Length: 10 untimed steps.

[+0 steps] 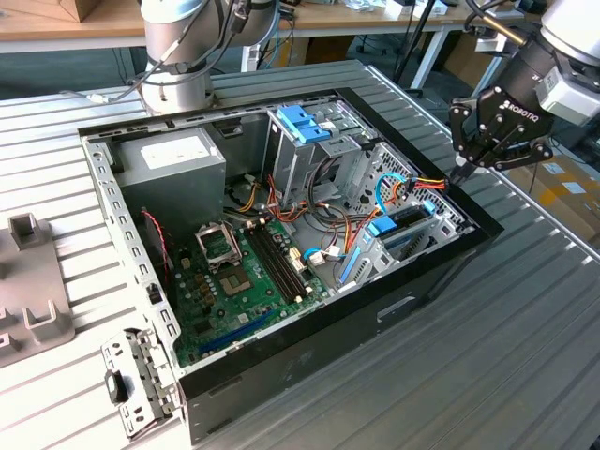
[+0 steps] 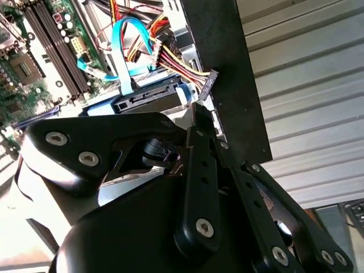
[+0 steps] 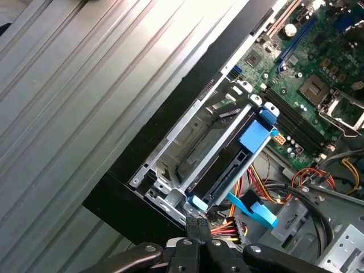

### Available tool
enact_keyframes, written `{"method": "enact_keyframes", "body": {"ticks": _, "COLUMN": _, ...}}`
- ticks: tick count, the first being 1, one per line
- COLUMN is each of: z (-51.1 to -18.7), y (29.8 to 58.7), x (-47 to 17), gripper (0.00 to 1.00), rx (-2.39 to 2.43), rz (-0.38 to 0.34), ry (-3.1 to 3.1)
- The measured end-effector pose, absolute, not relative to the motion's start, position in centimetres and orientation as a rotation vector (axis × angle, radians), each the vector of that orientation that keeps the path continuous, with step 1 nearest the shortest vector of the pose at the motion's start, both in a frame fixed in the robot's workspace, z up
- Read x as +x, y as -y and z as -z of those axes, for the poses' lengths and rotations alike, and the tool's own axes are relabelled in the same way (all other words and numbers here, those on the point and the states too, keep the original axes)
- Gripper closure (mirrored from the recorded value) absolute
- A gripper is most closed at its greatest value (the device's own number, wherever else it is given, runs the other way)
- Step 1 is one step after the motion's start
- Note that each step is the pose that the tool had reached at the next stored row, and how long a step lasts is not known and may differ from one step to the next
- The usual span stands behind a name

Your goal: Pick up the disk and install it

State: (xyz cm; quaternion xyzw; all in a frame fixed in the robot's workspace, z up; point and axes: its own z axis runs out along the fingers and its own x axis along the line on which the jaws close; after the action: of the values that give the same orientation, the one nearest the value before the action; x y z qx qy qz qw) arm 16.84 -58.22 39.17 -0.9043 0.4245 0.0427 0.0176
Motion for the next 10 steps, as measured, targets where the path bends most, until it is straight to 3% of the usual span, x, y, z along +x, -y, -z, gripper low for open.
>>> {"method": "enact_keyframes", "body": {"ticks": 10, "z": -39.18, "y": 58.22, "x": 16.83, "gripper": 0.89, "rx": -2.869, "rz": -0.135, "ry": -1.194}}
